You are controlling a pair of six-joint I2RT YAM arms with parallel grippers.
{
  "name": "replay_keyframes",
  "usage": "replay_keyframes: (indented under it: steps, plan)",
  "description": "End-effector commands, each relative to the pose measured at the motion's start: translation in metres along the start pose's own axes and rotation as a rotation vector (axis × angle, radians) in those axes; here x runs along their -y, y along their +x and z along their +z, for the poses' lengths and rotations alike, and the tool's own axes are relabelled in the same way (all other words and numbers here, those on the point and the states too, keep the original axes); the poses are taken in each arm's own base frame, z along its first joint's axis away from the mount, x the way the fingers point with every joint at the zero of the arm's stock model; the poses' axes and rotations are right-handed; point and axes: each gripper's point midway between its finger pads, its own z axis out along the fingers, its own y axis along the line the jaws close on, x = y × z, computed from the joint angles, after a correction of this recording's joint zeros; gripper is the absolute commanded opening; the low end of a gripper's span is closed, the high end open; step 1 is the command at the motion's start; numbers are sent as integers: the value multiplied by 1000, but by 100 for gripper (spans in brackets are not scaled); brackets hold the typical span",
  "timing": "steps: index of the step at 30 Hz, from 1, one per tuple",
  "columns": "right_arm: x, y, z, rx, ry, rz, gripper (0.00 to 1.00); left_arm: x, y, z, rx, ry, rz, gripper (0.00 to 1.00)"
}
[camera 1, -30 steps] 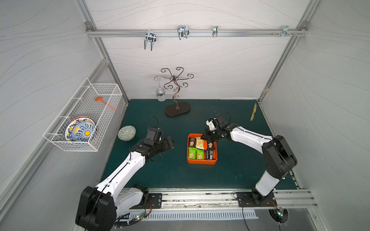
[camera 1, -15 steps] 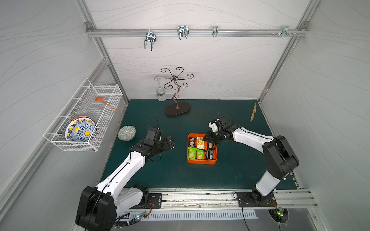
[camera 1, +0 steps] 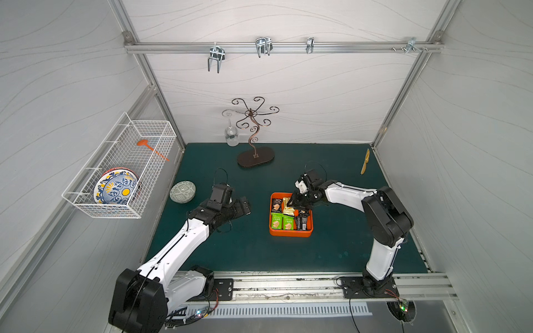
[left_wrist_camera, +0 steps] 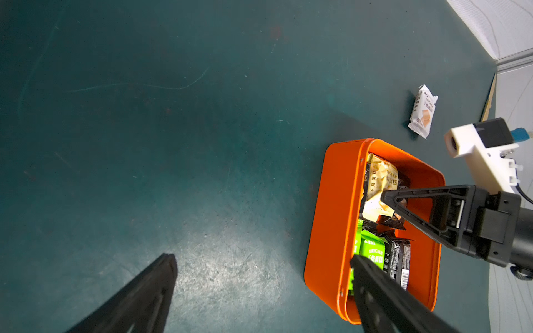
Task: Take the cookies out of the storage box
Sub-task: Pick up the cookie from the storage box.
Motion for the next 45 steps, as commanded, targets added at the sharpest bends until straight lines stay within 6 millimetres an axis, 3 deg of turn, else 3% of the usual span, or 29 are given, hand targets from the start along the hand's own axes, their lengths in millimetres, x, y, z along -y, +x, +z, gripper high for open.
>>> replay_keyframes:
  steps: [1,3,6,20,25,38,45]
  plan:
    - [-5,-1,5,-5,-7,-3,30,4,-7,-5,33,8,22,98]
    - [-3,-2,5,-1,2,-3,20,3,-6,-4,30,6,22,98]
    - [-4,-3,2,4,3,-9,13,3,-6,-5,34,7,22,98]
    - [-14,-6,-22,40,-16,-39,0,4,-5,-4,30,12,18,98]
    - [-15,-3,-27,35,-24,-43,0,4,-6,-5,32,12,18,98]
    - [-19,8,-86,73,-88,-70,0,6,-6,0,14,12,16,98]
    - [3,-13,-121,162,-92,-15,0,7,-6,0,13,14,18,98]
